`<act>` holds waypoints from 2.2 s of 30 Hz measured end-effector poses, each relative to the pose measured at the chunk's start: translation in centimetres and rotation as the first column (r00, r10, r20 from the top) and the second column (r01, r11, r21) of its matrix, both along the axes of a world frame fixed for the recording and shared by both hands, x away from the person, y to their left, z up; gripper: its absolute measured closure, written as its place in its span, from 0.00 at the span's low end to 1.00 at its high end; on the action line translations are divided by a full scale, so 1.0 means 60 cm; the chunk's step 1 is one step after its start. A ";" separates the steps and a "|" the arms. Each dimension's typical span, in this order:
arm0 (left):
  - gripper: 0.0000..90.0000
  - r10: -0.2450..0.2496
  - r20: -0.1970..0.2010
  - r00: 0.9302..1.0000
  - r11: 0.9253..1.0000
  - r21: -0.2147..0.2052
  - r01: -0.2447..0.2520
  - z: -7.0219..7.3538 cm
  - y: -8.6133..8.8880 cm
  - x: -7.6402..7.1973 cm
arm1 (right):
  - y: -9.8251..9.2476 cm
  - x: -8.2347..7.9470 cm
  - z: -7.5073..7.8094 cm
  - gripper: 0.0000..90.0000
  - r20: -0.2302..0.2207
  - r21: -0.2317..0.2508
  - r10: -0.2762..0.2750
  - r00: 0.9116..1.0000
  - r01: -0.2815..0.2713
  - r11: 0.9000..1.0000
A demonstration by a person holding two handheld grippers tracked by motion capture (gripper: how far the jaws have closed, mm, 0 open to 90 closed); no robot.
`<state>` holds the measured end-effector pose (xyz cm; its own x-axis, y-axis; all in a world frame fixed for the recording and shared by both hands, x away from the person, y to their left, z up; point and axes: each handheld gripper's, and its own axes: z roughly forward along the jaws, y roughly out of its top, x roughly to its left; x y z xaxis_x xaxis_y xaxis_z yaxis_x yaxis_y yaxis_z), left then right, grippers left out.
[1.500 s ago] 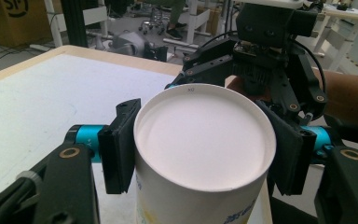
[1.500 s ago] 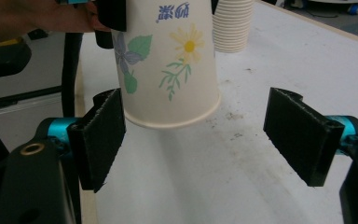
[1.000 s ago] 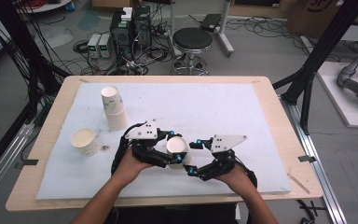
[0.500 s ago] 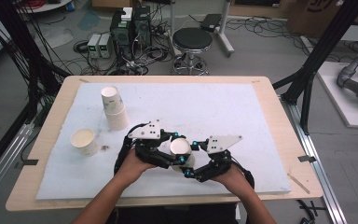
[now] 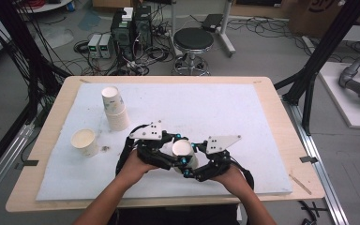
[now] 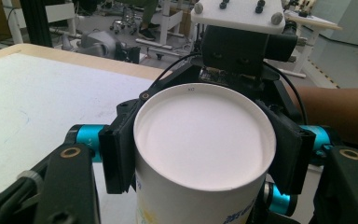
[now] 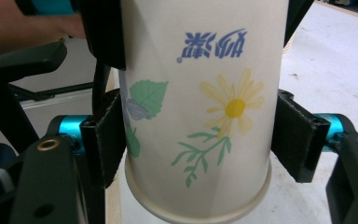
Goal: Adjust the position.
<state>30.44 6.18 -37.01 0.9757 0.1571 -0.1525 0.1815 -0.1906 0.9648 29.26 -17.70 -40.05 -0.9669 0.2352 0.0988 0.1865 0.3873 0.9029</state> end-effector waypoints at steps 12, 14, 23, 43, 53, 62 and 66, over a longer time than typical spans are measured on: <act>0.18 0.018 -0.002 1.000 1.000 0.023 -0.018 0.000 0.001 -0.004 | -0.006 0.000 0.001 0.33 0.019 -0.066 -0.003 1.000 0.004 0.998; 0.18 0.010 0.000 1.000 0.999 0.036 -0.010 0.001 0.003 -0.005 | -0.008 0.001 0.001 0.33 0.018 -0.078 -0.004 1.000 0.005 0.997; 0.18 0.006 -0.010 1.000 0.996 0.092 -0.005 0.005 0.017 -0.004 | -0.016 0.003 0.006 0.33 0.028 -0.147 -0.008 1.000 0.012 0.989; 0.18 -0.002 -0.007 1.000 0.979 0.203 0.004 0.009 0.018 -0.001 | -0.003 0.008 0.024 0.33 0.069 -0.306 0.048 0.996 -0.025 0.952; 0.18 -0.029 0.000 1.000 0.966 0.257 0.028 0.014 0.014 0.001 | 0.013 0.008 0.032 0.33 0.085 -0.376 0.093 0.992 -0.055 0.925; 0.20 -0.058 -0.009 0.998 0.950 0.307 0.058 0.008 0.008 0.001 | 0.031 0.005 0.033 0.33 0.092 -0.446 0.130 0.987 -0.076 0.892; 0.21 -0.063 -0.012 0.998 0.944 0.324 0.064 0.007 0.007 0.001 | 0.035 0.005 0.033 0.33 0.090 -0.464 0.139 0.986 -0.082 0.882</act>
